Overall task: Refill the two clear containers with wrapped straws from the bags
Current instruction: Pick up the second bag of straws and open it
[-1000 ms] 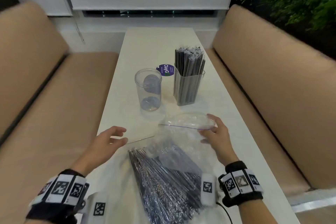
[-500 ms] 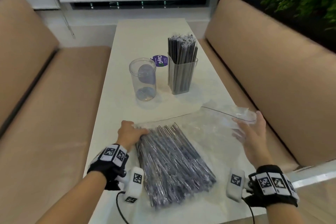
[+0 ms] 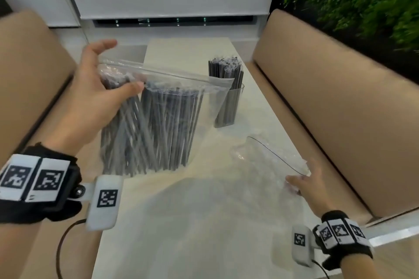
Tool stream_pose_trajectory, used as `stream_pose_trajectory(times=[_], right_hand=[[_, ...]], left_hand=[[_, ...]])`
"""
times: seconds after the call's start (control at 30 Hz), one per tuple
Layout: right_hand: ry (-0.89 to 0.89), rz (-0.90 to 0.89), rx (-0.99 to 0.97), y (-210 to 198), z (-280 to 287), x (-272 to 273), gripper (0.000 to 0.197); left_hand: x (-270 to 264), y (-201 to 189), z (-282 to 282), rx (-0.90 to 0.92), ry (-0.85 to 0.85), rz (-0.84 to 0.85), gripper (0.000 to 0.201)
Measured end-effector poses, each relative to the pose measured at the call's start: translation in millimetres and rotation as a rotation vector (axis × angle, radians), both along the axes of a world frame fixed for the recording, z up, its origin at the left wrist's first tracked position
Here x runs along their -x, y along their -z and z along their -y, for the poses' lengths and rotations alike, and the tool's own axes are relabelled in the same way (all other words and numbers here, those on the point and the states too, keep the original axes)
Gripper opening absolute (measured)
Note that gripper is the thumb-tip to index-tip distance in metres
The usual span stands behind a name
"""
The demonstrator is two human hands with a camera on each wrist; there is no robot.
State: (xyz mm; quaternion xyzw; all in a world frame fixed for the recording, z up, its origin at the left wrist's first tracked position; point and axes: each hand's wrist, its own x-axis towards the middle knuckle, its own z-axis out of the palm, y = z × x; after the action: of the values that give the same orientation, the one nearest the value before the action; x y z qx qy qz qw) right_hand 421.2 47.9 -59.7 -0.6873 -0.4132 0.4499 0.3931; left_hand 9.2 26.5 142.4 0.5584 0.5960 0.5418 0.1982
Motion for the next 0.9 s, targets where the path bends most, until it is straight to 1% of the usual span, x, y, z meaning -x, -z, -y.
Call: stream_pose_trajectory(times=[0.03, 0.07, 0.1, 0.13, 0.17, 0.2, 0.23, 0.27, 0.3, 0.33, 0.37, 0.4, 0.43, 0.47, 0.5, 0.53, 0.57, 0.6, 0.63, 0.67, 0.7, 0.73, 0.77, 0.8, 0.83, 0.87, 0.9], right_hand=[[-0.023, 0.06, 0.022, -4.4, -0.7, -3.0, 0.083], [-0.055, 0.138, 0.053, -10.6, -2.4, -6.4, 0.087], [-0.097, 0.219, 0.085, -18.5, -3.2, -9.9, 0.097], [-0.156, 0.329, 0.123, -31.1, -3.5, -12.0, 0.107], [-0.231, 0.46, 0.147, -45.8, -4.5, -14.2, 0.111], [-0.287, 0.611, 0.151, -65.1, -5.4, -14.8, 0.104], [-0.312, 0.738, 0.098, -86.9, -6.0, -12.8, 0.089], [-0.323, 0.803, -0.008, -111.2, -5.2, -8.0, 0.073], [-0.336, 0.815, -0.147, -134.3, -3.9, -1.7, 0.059], [-0.343, 0.764, -0.303, -159.6, -0.4, 9.7, 0.048], [-0.345, 0.664, -0.446, -179.9, 2.6, 23.8, 0.039], [-0.382, 0.531, -0.554, -199.7, 4.8, 42.7, 0.033], [-0.456, 0.402, -0.623, -214.9, 5.7, 63.2, 0.031], [-0.562, 0.289, -0.654, -223.0, 4.2, 84.8, 0.033], [-0.674, 0.219, -0.647, -226.9, 2.4, 106.8, 0.04], [-0.764, 0.21, -0.618, -226.3, 2.0, 128.7, 0.047], [-0.83, 0.226, -0.605, -220.0, 2.7, 149.8, 0.049], [-0.861, 0.243, -0.617, -209.9, 3.6, 167.2, 0.045], [-0.853, 0.223, -0.647, -199.7, 5.4, 182.7, 0.037], [-0.816, 0.171, -0.673, -191.1, 7.4, 193.6, 0.029], [-0.765, 0.092, -0.677, -184.5, 9.8, 202.0, 0.024], [-0.715, 0.005, -0.655, -179.1, 10.6, 208.0, 0.022], [-0.681, -0.086, -0.613, -176.5, 12.6, 212.9, 0.023], [-0.67, -0.164, -0.557, -174.7, 13.9, 217.7, 0.023], [-0.681, -0.239, -0.507, -173.4, 15.2, 223.4, 0.02], [-0.705, -0.281, -0.475, -172.0, 16.8, 230.0, 0.018], [-0.722, -0.283, -0.471, -171.0, 18.8, 237.2, 0.016]], left_hand=[[2.1, -5.1, 1.6, -0.015, -0.009, 0.012, 0.067], [3.2, -11.0, 3.6, -0.031, -0.007, 0.022, 0.068], [2.7, -15.5, 3.8, -0.037, 0.005, 0.033, 0.069], [3.4, -19.5, 4.0, -0.04, 0.009, 0.039, 0.07], [3.9, -23.2, 4.9, -0.042, 0.008, 0.037, 0.071], [5.3, -25.7, 5.4, -0.044, 0.009, 0.03, 0.071], [5.7, -27.6, 5.8, -0.045, 0.021, 0.014, 0.071], [6.5, -28.7, 5.5, -0.047, 0.048, -0.005, 0.071], [5.3, -30.7, 5.4, -0.037, 0.08, -0.031, 0.071], [3.1, -32.7, 5.3, -0.01, 0.128, -0.066, 0.072], [-1.0, -36.0, 5.9, 0.035, 0.193, -0.115, 0.072], [-4.8, -38.7, 5.9, 0.092, 0.263, -0.168, 0.074], [-10.4, -42.3, 7.3, 0.146, 0.337, -0.229, 0.075], [-13.8, -44.5, 7.7, 0.19, 0.406, -0.298, 0.075], [-17.1, -46.4, 8.3, 0.228, 0.469, -0.369, 0.074], [-19.7, -47.0, 8.5, 0.261, 0.518, -0.432, 0.073], [-22.8, -47.0, 9.5, 0.275, 0.558, -0.471, 0.071], [-24.6, -45.5, 10.0, 0.272, 0.578, -0.488, 0.07], [-25.6, -42.7, 10.9, 0.261, 0.577, -0.473, 0.072], [-24.1, -37.9, 11.5, 0.245, 0.535, -0.427, 0.075], [-21.6, -32.0, 12.8, 0.212, 0.438, -0.381, 0.078], [-18.5, -25.5, 15.2, 0.16, 0.289, -0.36, 0.076], [-17.0, -19.7, 18.4, 0.099, 0.131, -0.342, 0.067], [-17.4, -15.6, 22.2, 0.041, 0.003, -0.281, 0.051], [-19.5, -12.7, 25.6, 0.02, -0.057, -0.172, 0.032], [-21.9, -9.6, 27.8, 0.05, -0.058, -0.052, 0.019], [-25.3, -6.9, 30.7, 0.104, -0.04, 0.034, 0.016]])
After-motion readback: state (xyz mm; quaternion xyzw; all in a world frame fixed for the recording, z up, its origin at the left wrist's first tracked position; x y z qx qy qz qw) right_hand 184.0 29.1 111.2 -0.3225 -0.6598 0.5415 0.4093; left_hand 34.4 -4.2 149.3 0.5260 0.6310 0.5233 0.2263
